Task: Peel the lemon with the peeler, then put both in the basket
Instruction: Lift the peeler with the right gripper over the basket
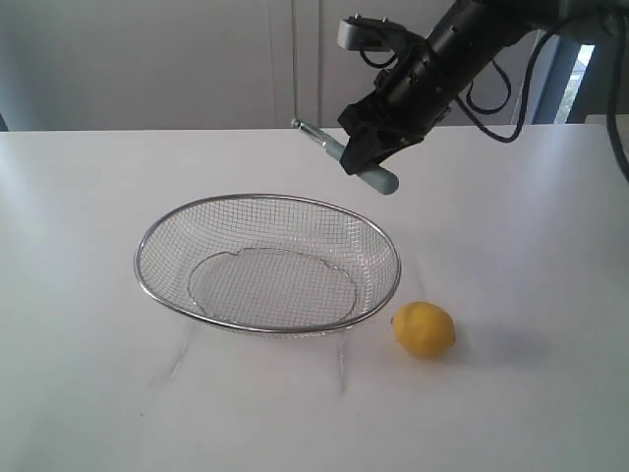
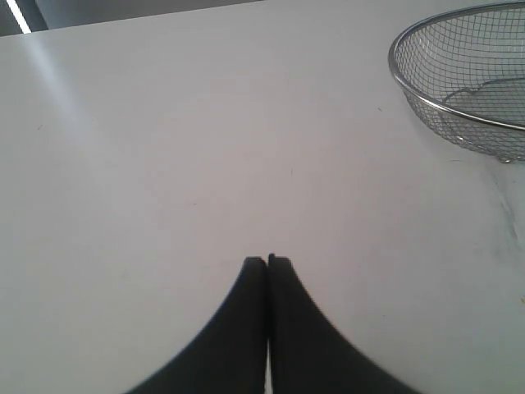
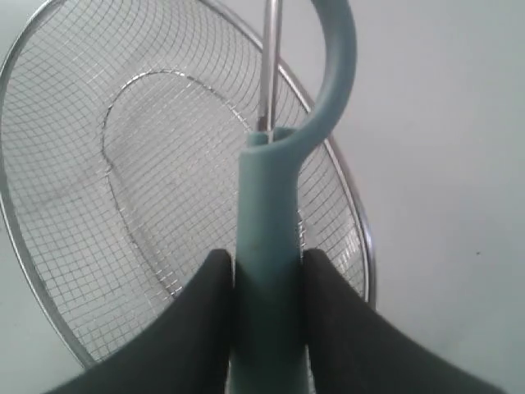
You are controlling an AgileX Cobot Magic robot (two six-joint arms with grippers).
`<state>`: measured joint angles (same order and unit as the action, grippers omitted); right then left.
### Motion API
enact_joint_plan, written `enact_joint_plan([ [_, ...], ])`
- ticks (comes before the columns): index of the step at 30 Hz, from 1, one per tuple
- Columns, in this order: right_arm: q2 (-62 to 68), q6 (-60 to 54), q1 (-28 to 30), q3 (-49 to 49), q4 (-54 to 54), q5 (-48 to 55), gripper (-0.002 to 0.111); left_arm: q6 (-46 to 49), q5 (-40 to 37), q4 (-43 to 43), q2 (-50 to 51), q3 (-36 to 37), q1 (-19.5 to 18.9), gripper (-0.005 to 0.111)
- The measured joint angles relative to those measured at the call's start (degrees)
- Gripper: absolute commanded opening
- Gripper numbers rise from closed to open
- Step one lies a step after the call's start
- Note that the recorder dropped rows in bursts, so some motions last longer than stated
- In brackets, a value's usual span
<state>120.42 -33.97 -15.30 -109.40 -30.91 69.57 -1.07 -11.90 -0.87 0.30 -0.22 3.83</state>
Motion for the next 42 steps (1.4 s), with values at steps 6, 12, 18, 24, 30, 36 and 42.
enact_joint_plan([
  [6,0.0,-0.81,-2.39,3.35,0.0,0.25,0.0,0.0,0.0,0.0,0.0,0.0,0.0,0.0],
  [12,1.08,-1.08,-3.71,4.61,1.63,-0.68,0.0,0.0,0.0,0.0,0.0,0.0,0.0,0.0],
  [18,3.69,-1.08,-3.71,4.7,5.63,-2.86,0.0,0.0,0.0,0.0,0.0,0.0,0.0,0.0],
  [24,5.3,-1.08,-3.71,4.82,5.72,-4.26,0.0,0.0,0.0,0.0,0.0,0.0,0.0,0.0],
  [30,5.46,-1.08,-3.71,4.82,6.1,-7.62,0.0,0.0,0.0,0.0,0.0,0.0,0.0,0.0],
  [36,5.46,-1.08,-3.71,4.82,6.23,-7.55,0.0,0.0,0.0,0.0,0.0,0.0,0.0,0.0],
  [42,3.78,-1.08,-3.71,4.82,6.12,-6.81,0.0,0.0,0.0,0.0,0.0,0.0,0.0,0.0],
])
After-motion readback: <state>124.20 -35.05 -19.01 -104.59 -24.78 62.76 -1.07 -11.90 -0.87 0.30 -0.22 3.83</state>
